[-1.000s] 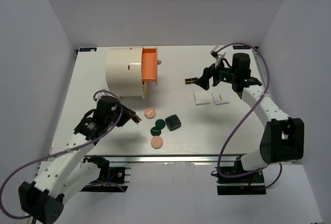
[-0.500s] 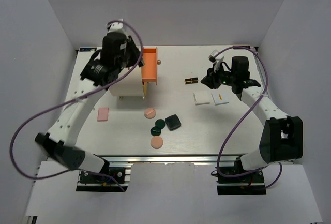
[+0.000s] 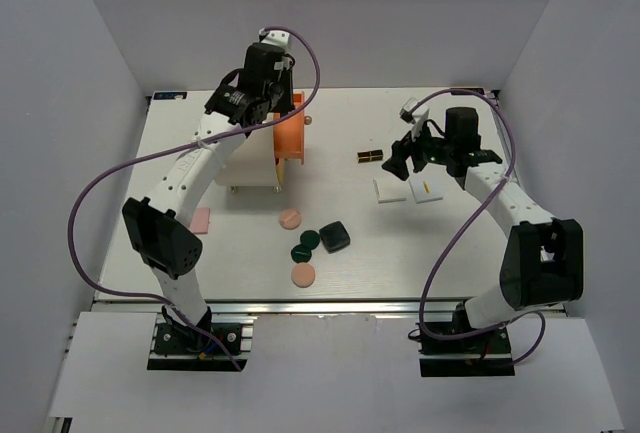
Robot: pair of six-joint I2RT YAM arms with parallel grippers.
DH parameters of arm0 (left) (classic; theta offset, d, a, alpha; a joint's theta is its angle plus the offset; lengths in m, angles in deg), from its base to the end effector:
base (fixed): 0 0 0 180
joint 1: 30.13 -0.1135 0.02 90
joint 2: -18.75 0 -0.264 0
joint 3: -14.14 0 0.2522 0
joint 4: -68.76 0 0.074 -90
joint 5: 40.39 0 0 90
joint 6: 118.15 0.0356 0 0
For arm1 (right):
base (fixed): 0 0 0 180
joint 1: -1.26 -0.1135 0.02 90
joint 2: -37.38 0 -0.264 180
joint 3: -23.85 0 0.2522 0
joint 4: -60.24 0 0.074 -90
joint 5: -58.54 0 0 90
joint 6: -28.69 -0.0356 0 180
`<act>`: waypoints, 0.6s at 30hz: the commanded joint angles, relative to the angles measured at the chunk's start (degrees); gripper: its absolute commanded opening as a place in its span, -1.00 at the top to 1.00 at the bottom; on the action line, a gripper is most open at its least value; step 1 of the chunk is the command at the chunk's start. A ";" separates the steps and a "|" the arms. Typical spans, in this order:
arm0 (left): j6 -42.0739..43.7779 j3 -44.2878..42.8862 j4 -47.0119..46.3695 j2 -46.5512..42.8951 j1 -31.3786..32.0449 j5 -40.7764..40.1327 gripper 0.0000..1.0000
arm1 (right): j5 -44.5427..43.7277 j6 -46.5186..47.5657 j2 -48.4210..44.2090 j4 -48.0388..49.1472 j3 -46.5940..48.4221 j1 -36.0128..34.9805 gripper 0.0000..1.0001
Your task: Organize the makeup
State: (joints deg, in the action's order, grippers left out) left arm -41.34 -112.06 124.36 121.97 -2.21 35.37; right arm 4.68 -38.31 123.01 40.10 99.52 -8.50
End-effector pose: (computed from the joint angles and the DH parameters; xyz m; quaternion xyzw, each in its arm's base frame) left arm 0.3610 -0.1814 0.4105 0.0526 0.8709 -0.0654 0.4842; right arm 0.3287 0.0779 0.2816 -0.3809 0.7466 0.2122 0.5024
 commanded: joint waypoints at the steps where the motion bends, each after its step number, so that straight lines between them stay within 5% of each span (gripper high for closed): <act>1: 1.24 0.37 -0.98 -2.50 0.47 0.09 0.41 | 0.86 2.92 1.30 -0.57 2.95 0.09 -0.64; 5: 0.80 1.70 -1.50 -3.20 0.90 -1.23 -0.15 | 1.65 7.48 3.58 -2.41 5.14 0.09 -0.71; 9: 0.62 1.96 -1.59 -3.64 0.99 -0.97 -0.40 | 1.39 17.84 6.13 -1.20 5.24 0.18 -0.73; 15: -0.61 1.53 -1.68 -5.13 1.08 -1.23 -0.43 | 2.18 32.88 14.03 -1.88 9.88 0.09 -0.75; 18: -2.27 3.09 -2.12 -8.46 0.99 -0.71 -0.45 | 2.00 36.48 22.55 -10.30 20.06 0.09 -0.70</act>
State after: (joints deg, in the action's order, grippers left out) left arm -41.82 -109.85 123.42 120.25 -1.40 35.00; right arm 6.02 -9.96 140.71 35.27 112.31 -8.50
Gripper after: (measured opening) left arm 0.720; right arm 0.857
